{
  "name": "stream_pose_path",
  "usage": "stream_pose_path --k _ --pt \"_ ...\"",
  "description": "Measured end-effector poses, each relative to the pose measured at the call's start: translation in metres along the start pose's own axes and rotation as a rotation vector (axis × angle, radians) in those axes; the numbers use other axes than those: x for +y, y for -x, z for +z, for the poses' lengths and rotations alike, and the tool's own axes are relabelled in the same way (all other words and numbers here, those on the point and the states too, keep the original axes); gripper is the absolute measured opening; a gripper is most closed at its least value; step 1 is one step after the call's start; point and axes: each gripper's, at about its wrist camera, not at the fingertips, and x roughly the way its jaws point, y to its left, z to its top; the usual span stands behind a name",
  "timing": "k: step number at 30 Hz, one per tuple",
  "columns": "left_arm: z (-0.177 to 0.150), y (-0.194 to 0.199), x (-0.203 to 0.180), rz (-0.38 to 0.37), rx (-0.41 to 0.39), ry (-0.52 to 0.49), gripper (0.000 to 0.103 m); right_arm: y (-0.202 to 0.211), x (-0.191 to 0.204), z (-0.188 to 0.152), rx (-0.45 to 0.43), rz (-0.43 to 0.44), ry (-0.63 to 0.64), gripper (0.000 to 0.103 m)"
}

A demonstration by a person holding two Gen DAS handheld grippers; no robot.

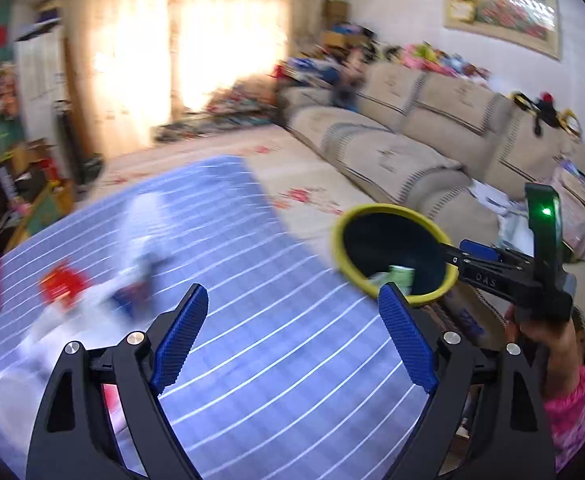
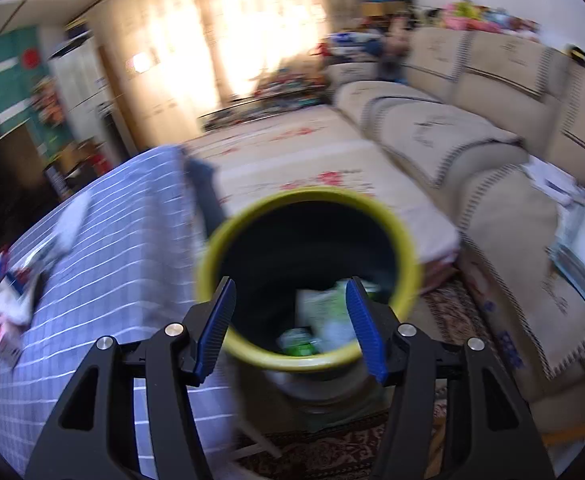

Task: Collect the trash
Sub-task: 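Grasp the green jar with the left gripper and drop it into the bin, then grasp the pink strawberry milk carton with the right gripper and drop it into the bin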

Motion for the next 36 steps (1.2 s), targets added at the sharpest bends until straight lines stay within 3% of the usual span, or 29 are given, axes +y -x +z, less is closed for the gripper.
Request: stream_pose_path --k 8,12,15,17,25,27,30,36 --pt "-0.064 0.105 0.111 0.247 -0.064 0.212 0.089 -0.012 0.129 -0.008 0.087 0.294 0.233 0.056" --pt "-0.086 0.131 0.141 0.311 -0.084 0.262 0.089 -0.007 0.198 -0.021 0.132 0.46 0.362 0.057" --pt "-0.098 0.142 0.158 0.324 -0.098 0.296 0.089 -0.003 0.239 -0.032 0.152 0.536 0.447 0.061" --pt "-0.105 0.146 0.163 0.319 -0.101 0.311 0.089 -0.002 0.262 -0.042 0.151 0.556 0.505 0.067" --pt "-0.117 0.144 0.16 0.315 -0.104 0.338 0.089 -0.031 0.313 -0.06 0.226 0.524 0.619 0.068" --pt "-0.118 0.142 0.159 0.314 -0.104 0.35 0.089 -0.042 0.318 -0.064 0.254 0.52 0.625 0.066" --pt "-0.121 0.139 0.161 0.319 -0.101 0.358 0.089 -0.053 0.323 -0.066 0.28 0.528 0.614 0.051" --pt "-0.126 0.137 0.163 0.318 -0.098 0.367 0.089 -0.021 0.307 -0.053 0.227 0.567 0.589 0.049"
